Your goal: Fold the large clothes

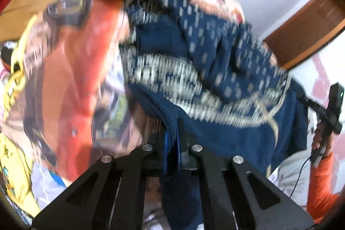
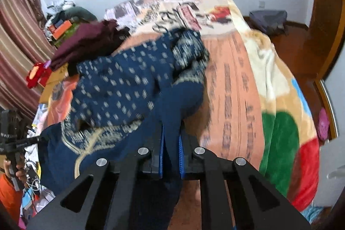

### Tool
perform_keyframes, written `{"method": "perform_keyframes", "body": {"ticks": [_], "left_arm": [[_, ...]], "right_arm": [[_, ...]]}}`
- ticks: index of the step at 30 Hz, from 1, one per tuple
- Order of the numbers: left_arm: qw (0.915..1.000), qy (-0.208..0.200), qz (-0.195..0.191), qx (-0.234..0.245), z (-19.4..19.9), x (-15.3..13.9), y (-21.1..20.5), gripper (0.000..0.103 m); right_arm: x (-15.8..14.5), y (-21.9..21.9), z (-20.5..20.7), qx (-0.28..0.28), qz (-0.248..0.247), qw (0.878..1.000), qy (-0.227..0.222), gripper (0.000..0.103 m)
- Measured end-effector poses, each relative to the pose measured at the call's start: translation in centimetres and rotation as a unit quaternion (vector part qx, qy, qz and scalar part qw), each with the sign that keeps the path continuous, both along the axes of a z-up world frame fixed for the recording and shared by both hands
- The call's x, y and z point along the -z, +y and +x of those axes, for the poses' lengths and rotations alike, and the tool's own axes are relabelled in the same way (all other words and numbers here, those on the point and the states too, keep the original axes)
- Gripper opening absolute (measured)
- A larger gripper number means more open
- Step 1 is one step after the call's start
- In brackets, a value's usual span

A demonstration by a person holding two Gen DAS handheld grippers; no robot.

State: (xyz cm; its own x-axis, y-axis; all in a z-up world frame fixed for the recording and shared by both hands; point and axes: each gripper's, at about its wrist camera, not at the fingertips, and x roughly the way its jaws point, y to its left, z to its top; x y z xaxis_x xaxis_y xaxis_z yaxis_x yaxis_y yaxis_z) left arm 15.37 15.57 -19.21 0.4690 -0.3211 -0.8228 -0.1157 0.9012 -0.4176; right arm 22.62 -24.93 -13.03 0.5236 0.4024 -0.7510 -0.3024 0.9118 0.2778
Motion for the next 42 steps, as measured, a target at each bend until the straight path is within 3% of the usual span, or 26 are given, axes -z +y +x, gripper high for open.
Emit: {"method": "perform_keyframes", "body": {"ticks": [5,8,14,17,19,23,26,29,34,36,39,41,42], "left_arm": [[0.9966,-0.063,0.044,-0.030,4.1,-4.1,1.5,0.005],[0.9941,-0.076,0.065,-0.044,6.6,-3.9,1.9,0.005],[0.9944,-0.017,0.090,-0.053,10.8,1.6,2.0,0.008],[0.9943,0.011,0.094,-0.049,11.6,3.6,1.4,0.012],[0.9942,0.013,0.099,-0.040,11.3,3.5,1.1,0.015],[0.9932,0.002,0.115,-0.020,9.6,1.8,0.7,0.046],[0.9929,-0.008,0.117,-0.017,7.8,0.6,0.9,0.057],[0.9952,-0.005,0.096,-0.018,5.9,0.6,1.2,0.061],[0.9985,0.047,0.021,-0.019,3.9,4.3,1.5,0.063],[0.9971,0.073,-0.015,-0.016,3.3,6.1,1.0,0.063],[0.9968,0.069,-0.036,-0.017,2.7,6.9,0.2,0.063],[0.9975,0.060,-0.033,-0.013,2.7,6.5,-0.2,0.058],[0.9977,0.056,-0.039,-0.006,2.7,6.3,-0.5,0.045]], "right_arm": [[-2.0,0.3,1.9,0.006,-0.002,0.999,-0.036,0.009],[-1.5,0.0,3.9,0.021,-0.004,0.999,-0.037,0.010],[2.5,-0.6,7.4,0.042,-0.023,0.999,0.008,0.013],[2.6,-0.8,7.3,0.047,-0.020,0.999,0.018,0.023],[1.7,-1.3,6.5,0.052,-0.020,0.998,0.016,0.028],[0.0,-2.4,5.0,0.055,-0.016,0.998,0.011,0.040],[-0.6,-2.8,3.5,0.050,-0.007,0.999,0.007,0.045],[0.1,-2.5,2.7,0.035,0.004,0.999,0.021,0.047],[3.5,-1.3,1.7,0.019,0.016,0.997,0.074,0.048],[4.0,-0.8,0.9,0.028,0.012,0.998,0.060,0.048],[3.6,0.1,0.1,0.015,0.012,0.998,0.052,0.050],[3.4,0.7,-0.1,0.001,0.017,0.998,0.053,0.039],[3.4,1.0,0.0,-0.006,0.017,0.998,0.054,0.030]]}}
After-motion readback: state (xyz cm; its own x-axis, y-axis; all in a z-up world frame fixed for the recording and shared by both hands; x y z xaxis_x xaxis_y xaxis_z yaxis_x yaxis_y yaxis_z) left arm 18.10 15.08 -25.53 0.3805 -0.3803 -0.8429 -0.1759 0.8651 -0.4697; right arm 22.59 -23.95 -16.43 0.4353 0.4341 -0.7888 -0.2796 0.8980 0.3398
